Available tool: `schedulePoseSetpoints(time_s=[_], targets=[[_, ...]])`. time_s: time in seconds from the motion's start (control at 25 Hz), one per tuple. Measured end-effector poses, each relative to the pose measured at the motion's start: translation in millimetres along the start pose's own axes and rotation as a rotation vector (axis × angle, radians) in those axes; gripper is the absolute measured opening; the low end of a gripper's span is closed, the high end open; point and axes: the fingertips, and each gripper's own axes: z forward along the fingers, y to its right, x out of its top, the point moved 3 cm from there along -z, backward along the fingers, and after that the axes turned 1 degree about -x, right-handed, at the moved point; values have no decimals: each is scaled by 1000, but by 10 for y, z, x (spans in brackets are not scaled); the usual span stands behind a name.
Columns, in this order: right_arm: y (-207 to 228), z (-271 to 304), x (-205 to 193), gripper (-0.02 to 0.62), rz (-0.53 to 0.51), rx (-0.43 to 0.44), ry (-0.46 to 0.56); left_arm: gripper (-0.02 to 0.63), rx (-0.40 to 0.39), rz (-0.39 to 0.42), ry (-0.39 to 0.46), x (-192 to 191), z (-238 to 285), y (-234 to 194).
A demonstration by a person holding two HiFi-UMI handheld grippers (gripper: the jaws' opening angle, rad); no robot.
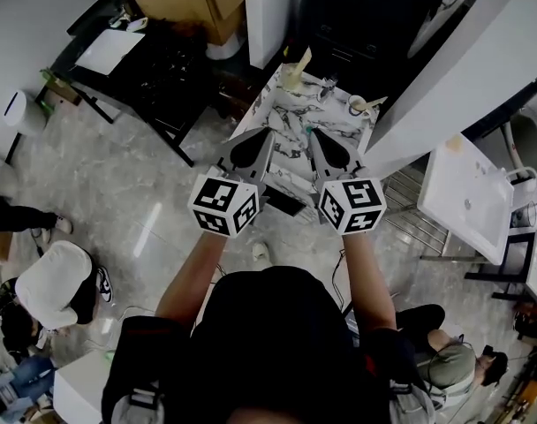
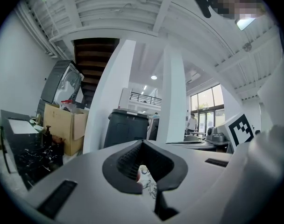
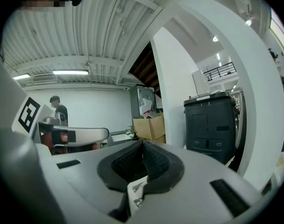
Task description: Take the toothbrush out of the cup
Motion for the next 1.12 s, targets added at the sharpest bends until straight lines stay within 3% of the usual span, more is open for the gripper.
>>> schedulePoseSetpoints(time_s=[0.48, 0.76, 1.12], targets=[[23, 331, -7, 34, -2, -58, -19, 9, -43, -57, -4, -30, 177, -402], [181, 235, -38, 34, 2, -104, -26, 9, -75, -82, -10, -95, 297, -337], [640, 195, -117, 34, 41, -144, -28, 9, -109, -35, -27, -77, 692, -133]])
